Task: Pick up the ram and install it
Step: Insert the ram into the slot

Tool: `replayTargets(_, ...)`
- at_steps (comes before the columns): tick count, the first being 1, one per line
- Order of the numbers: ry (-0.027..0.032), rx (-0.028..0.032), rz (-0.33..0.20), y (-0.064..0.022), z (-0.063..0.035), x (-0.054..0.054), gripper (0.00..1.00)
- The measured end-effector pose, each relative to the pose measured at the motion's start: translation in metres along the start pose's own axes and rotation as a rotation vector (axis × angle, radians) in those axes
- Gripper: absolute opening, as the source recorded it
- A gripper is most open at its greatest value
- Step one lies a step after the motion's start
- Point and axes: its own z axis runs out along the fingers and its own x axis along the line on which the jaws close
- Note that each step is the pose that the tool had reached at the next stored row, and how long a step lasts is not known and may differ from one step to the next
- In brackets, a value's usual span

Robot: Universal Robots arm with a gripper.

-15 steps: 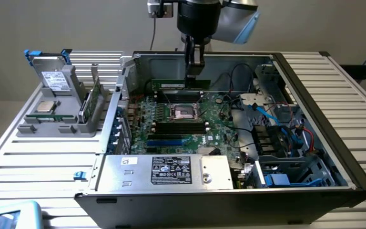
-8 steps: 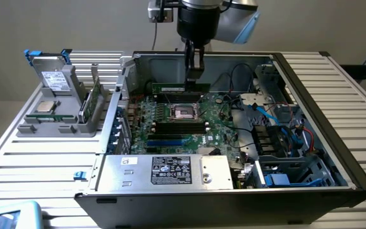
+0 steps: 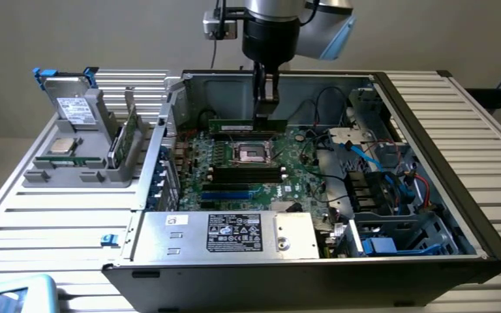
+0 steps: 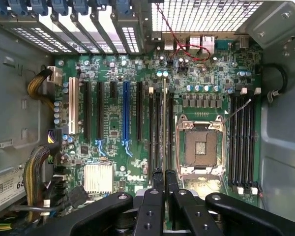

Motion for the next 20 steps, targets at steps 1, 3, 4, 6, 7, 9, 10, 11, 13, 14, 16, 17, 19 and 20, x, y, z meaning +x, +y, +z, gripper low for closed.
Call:
replayTargets(1,0.0002,0.0004,0.0,-0.0001,0.0017,0.0,0.13)
replayTargets(3,0.0,0.0014,0.0,-0.0003,0.0053,0.0,0.13)
replayTargets(4,0.0,0.0018,0.0,-0.0003,0.0071,0.0,0.13)
replayTargets(6,0.0001,0.0025,0.0,-0.0005,0.0107,0.0,0.13)
replayTargets(7,0.0001,0.0028,0.0,-0.0006,0.0126,0.0,0.13)
replayTargets(9,-0.0001,0.0033,0.0,-0.0007,0.0163,0.0,0.13)
replayTargets(10,0.0,0.0035,0.0,-0.0008,0.0181,0.0,0.13)
replayTargets(11,0.0001,0.0036,0.0,-0.0009,0.0198,0.0,0.13)
replayTargets(13,0.0002,0.004,0.0,-0.001,0.0234,0.0,0.13)
replayTargets(14,0.0001,0.0042,0.0,-0.0011,0.0254,0.0,0.13)
replayTargets(16,0.0003,0.0045,0.0,-0.0013,0.0289,0.0,0.13)
replayTargets(17,0.0005,0.0046,0.0,-0.0014,0.0307,0.0,0.13)
replayTargets(19,0.0007,0.005,0.0,-0.0016,0.0343,0.0,0.13)
replayTargets(20,0.0007,0.0051,0.0,-0.0017,0.0362,0.0,0.13)
